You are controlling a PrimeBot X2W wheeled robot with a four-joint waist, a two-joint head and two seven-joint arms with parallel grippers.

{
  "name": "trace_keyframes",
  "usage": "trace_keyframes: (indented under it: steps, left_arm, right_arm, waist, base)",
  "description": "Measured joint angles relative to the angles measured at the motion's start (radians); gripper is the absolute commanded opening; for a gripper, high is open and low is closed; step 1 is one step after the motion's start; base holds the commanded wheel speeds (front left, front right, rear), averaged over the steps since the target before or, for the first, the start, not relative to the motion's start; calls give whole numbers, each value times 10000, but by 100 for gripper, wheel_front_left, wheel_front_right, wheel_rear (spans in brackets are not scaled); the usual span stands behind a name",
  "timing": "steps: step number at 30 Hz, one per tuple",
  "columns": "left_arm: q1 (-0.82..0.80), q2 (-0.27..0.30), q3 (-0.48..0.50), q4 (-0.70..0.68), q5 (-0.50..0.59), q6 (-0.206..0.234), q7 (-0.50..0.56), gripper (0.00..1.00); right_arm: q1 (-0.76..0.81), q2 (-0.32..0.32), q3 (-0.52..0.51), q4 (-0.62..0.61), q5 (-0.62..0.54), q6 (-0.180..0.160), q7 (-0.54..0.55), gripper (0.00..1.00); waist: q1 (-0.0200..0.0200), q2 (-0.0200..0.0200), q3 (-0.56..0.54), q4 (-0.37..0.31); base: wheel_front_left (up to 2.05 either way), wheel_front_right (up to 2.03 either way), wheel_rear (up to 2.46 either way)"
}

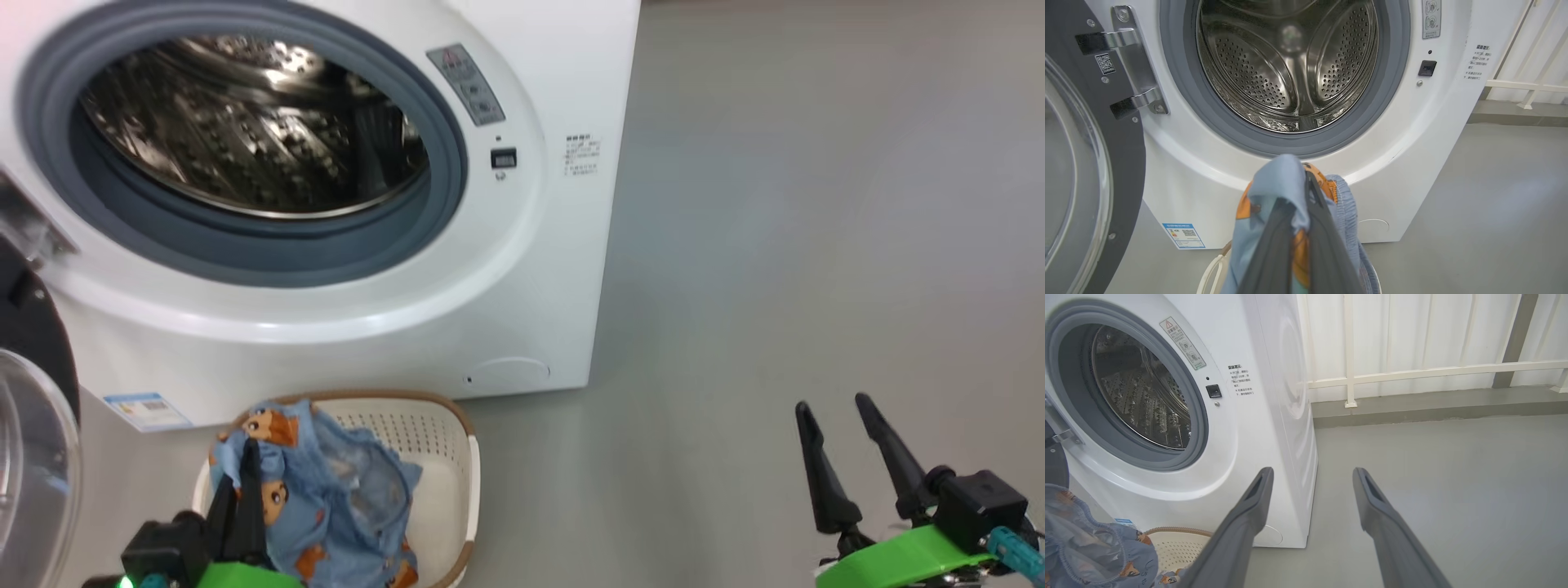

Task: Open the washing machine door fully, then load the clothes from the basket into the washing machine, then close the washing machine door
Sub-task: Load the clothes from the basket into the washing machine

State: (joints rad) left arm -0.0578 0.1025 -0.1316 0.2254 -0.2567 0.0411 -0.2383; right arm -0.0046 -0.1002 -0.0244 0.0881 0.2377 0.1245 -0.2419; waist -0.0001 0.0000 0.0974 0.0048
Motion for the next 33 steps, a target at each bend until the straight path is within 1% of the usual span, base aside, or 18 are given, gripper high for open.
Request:
trace_keyframes:
  steps: [6,11,19,23,33]
  left_arm:
    - [499,144,-31,-382,-2,77,188,0]
    - [762,207,-31,-633,-17,123,360,0]
    - [785,238,-56,-834,-33,190,451,0]
    - [787,240,-94,-861,-38,263,453,0]
    - [792,242,-213,-878,-182,276,483,0]
  right_arm:
    - [308,94,-59,-88,-94,0,140,100]
    - [503,205,-105,-130,-161,0,205,100]
    - [592,320,-127,-174,-163,0,253,100]
    - [661,328,-163,-182,-163,0,265,100]
    - [661,351,-153,-201,-165,0,291,100]
  waist:
    - [0,0,-600,40]
    - [0,0,-862,13]
    - [0,0,-883,-102]
    - [0,0,-873,-96]
    - [2,0,-824,-57]
  base:
    - [0,0,0]
    - [0,0,0]
    - [0,0,0]
    - [0,0,0]
    - [0,0,0]
